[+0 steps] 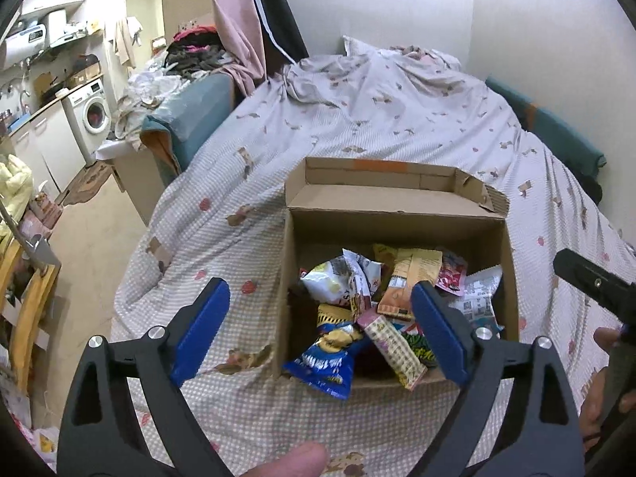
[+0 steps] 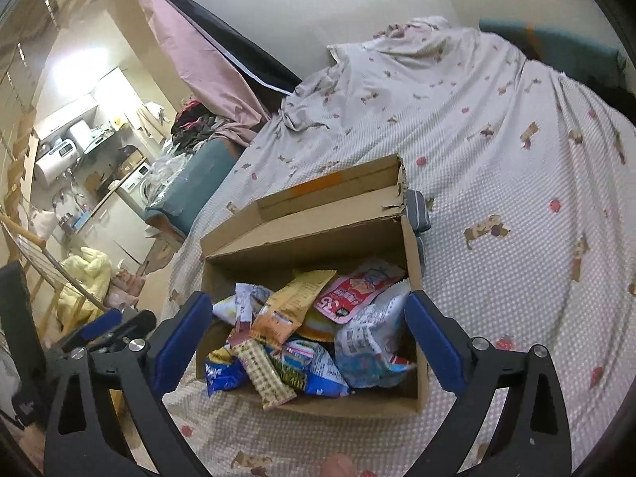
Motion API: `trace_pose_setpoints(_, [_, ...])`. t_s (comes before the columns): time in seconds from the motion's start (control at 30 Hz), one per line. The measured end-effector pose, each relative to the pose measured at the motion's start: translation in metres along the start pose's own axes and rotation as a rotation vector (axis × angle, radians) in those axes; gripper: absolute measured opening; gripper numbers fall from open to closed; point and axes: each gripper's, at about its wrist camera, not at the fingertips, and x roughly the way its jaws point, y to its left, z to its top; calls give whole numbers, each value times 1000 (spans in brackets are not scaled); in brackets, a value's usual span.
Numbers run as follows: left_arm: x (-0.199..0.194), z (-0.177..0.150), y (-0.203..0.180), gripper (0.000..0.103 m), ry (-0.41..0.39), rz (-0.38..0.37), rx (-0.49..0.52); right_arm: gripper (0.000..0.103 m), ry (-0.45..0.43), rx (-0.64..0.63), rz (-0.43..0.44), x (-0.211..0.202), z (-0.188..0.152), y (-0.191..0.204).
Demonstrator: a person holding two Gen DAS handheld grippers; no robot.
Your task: Organize snacks
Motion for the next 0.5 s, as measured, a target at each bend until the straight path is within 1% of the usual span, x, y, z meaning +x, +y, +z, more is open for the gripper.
trace_pose_setpoints(0.03, [-5, -3, 1, 92, -6, -1, 7, 101, -3, 1, -4, -4, -5, 1])
trace_pose_setpoints(0.07, [-9, -5, 2, 96, -9, -3, 11, 103, -4, 7, -7, -8, -9, 1])
trace_pose_setpoints(0.13, [-18, -12, 5, 103, -19, -13, 14, 103, -2, 20, -8, -14, -17, 2])
trace_pose_setpoints(0.27, [-30, -27, 11, 103, -18, -24, 14, 103, -4, -16, -40, -26, -33, 10])
trace_pose_setpoints(0.37, [-36, -42, 15, 103, -5, -28, 4, 103, -14, -33, -60, -38, -46, 18])
trace_pose_setpoints(0.5, [-40, -68, 22, 103, 17, -33, -7, 103, -25, -64, -113, -51, -67, 27])
